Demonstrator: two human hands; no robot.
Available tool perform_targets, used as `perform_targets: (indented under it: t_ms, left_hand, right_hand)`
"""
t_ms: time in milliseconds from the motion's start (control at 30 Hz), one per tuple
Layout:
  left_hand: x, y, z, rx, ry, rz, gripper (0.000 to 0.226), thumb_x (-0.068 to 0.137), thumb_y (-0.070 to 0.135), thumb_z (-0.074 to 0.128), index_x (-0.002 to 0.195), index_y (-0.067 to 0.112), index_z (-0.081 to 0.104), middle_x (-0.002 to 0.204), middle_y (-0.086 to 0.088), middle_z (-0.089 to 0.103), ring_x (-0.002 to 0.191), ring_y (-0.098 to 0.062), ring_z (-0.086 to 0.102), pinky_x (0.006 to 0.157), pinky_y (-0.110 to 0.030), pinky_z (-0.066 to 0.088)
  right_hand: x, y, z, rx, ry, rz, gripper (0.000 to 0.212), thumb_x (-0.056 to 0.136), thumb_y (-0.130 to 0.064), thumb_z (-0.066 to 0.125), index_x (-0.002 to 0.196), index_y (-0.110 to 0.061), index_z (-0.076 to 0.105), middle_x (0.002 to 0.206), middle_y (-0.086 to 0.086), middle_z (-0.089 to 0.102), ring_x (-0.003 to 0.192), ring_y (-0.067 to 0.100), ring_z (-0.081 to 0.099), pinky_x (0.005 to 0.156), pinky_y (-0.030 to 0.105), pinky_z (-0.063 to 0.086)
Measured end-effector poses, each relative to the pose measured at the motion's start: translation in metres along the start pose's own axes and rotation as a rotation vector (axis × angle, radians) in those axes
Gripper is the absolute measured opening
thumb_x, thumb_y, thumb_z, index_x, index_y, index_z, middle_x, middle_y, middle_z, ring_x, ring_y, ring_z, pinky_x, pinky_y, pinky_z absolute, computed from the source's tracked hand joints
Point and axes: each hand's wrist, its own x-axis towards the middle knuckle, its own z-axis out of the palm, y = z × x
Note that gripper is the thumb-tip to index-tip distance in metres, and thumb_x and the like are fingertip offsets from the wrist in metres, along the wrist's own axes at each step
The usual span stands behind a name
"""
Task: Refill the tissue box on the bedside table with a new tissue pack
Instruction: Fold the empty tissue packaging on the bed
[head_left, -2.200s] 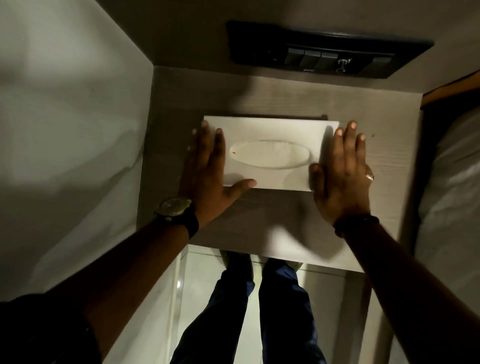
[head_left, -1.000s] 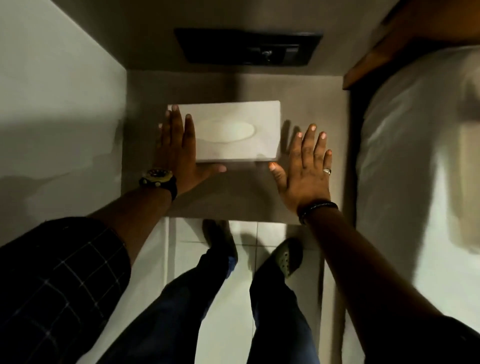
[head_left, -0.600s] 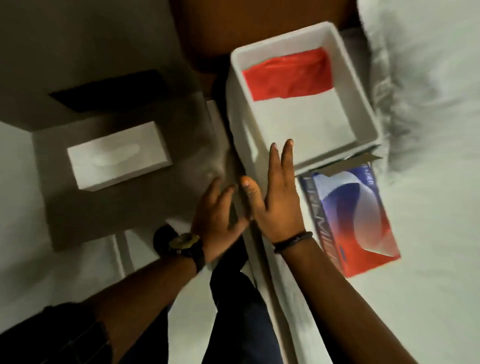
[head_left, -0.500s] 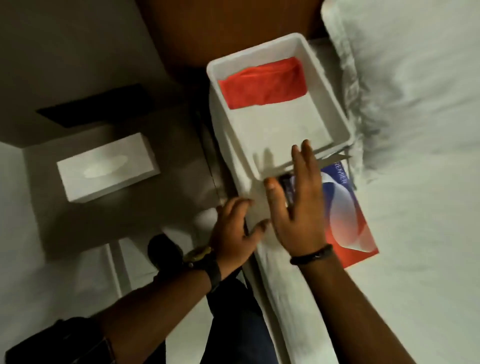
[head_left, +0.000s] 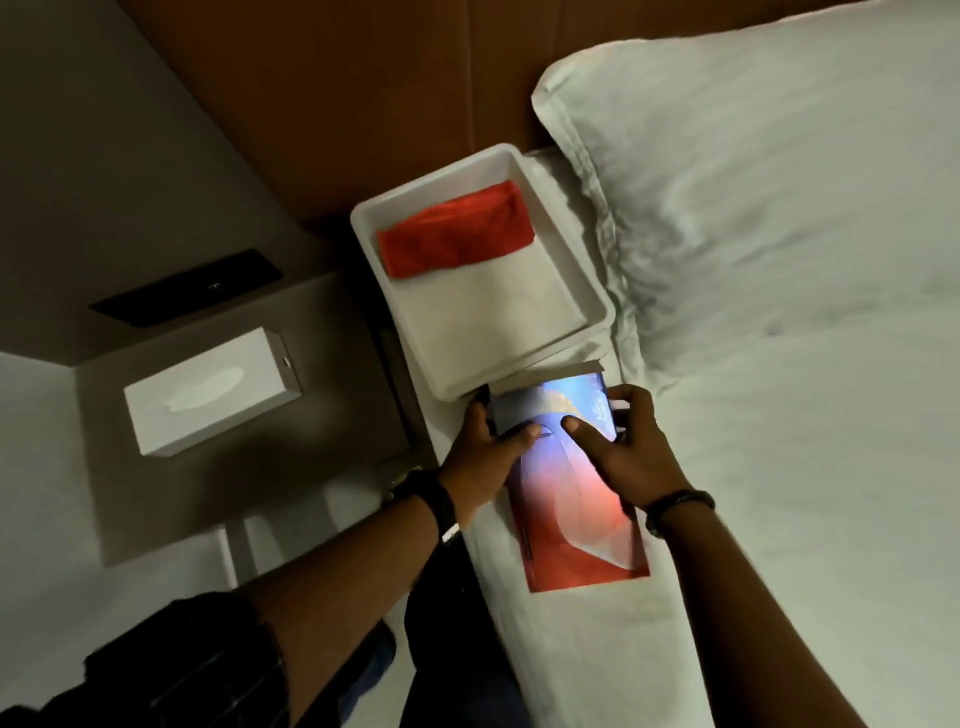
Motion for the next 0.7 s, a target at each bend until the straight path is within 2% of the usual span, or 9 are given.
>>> perform_targets:
  t_ms: [67,133,233,300,367,433,500,567,700]
  left_hand:
    - [-0.006,0.005,-0.006,0.045,-0.028,0.013,0.067,0.084,0.025,0.071,0.138,0.033,0.031,0.127,-0.001,0.057,0.110,-0.014,0.059,0.099,-0.046,0.048]
    - [-0.014,0.012,-0.012,0.104,-0.078,0.043,0.064,0.082,0.027,0.071,0.129,0.044,0.031,0.119,0.004,0.056,0.106,-0.012,0.059,0.096,-0.044,0.051]
    - [-0.028,0.028,-0.022,0.155,-0.133,0.153,0.065,0.079,0.026,0.074,0.114,0.059,0.030,0.116,0.018,0.053,0.100,-0.001,0.062,0.077,-0.023,0.056]
    - [-0.034,0.040,-0.026,0.202,-0.122,0.241,0.073,0.075,0.029,0.076,0.115,0.062,0.025,0.120,0.024,0.046,0.107,0.000,0.057,0.076,-0.021,0.055]
    - [-0.040,0.049,-0.030,0.231,-0.111,0.318,0.085,0.075,0.022,0.077,0.122,0.062,0.019,0.126,0.026,0.040,0.114,-0.001,0.052,0.081,-0.024,0.056]
    - [-0.044,0.054,-0.033,0.271,-0.154,0.393,0.094,0.077,0.012,0.076,0.135,0.054,0.013,0.138,0.022,0.035,0.125,-0.004,0.047,0.087,-0.028,0.055]
    - [-0.046,0.054,-0.033,0.335,-0.192,0.474,0.095,0.079,0.007,0.073,0.141,0.047,0.013,0.149,0.013,0.029,0.135,-0.005,0.038,0.096,-0.028,0.050]
    - [-0.044,0.054,-0.034,0.390,-0.172,0.507,0.090,0.079,0.003,0.072,0.139,0.044,0.018,0.149,0.007,0.029,0.136,-0.006,0.035,0.099,-0.023,0.047]
    - [-0.036,0.060,-0.040,0.370,-0.144,0.477,0.087,0.077,-0.005,0.072,0.130,0.045,0.024,0.135,0.023,0.030,0.125,0.004,0.039,0.091,-0.012,0.046]
  right_hand:
    - [-0.015,0.001,-0.009,0.112,-0.035,-0.055,0.059,0.071,-0.051,0.074,0.117,-0.051,0.036,0.104,-0.010,0.064,0.079,0.004,0.066,0.065,0.017,0.049]
    - [-0.029,0.001,-0.016,0.191,-0.075,-0.130,0.063,0.076,-0.043,0.073,0.126,-0.050,0.035,0.112,-0.010,0.062,0.087,0.000,0.066,0.066,0.014,0.052]
    - [-0.041,-0.006,-0.022,0.268,-0.092,-0.213,0.069,0.081,-0.035,0.073,0.132,-0.057,0.031,0.124,-0.013,0.056,0.099,-0.002,0.064,0.073,0.012,0.052]
    - [-0.044,-0.018,-0.022,0.274,-0.107,-0.269,0.076,0.080,-0.034,0.070,0.137,-0.059,0.025,0.133,-0.012,0.052,0.107,0.002,0.062,0.079,0.018,0.054]
    - [-0.043,-0.033,-0.022,0.237,-0.114,-0.347,0.079,0.084,-0.027,0.069,0.143,-0.051,0.022,0.142,-0.013,0.047,0.119,0.005,0.056,0.088,0.020,0.053]
    - [-0.040,-0.049,-0.020,0.195,-0.097,-0.420,0.077,0.086,-0.024,0.069,0.145,-0.046,0.024,0.146,-0.019,0.042,0.130,0.005,0.047,0.095,0.022,0.049]
    - [-0.038,-0.059,-0.019,0.166,-0.066,-0.483,0.074,0.083,-0.025,0.067,0.145,-0.037,0.029,0.147,-0.019,0.041,0.135,0.007,0.042,0.104,0.032,0.045]
    - [-0.035,-0.067,-0.018,0.142,-0.033,-0.507,0.072,0.080,-0.030,0.067,0.143,-0.035,0.032,0.145,-0.015,0.042,0.134,0.011,0.044,0.105,0.042,0.044]
    - [-0.028,-0.070,-0.016,0.045,0.005,-0.567,0.072,0.079,-0.036,0.064,0.143,-0.036,0.032,0.150,-0.010,0.037,0.139,0.021,0.037,0.105,0.051,0.042]
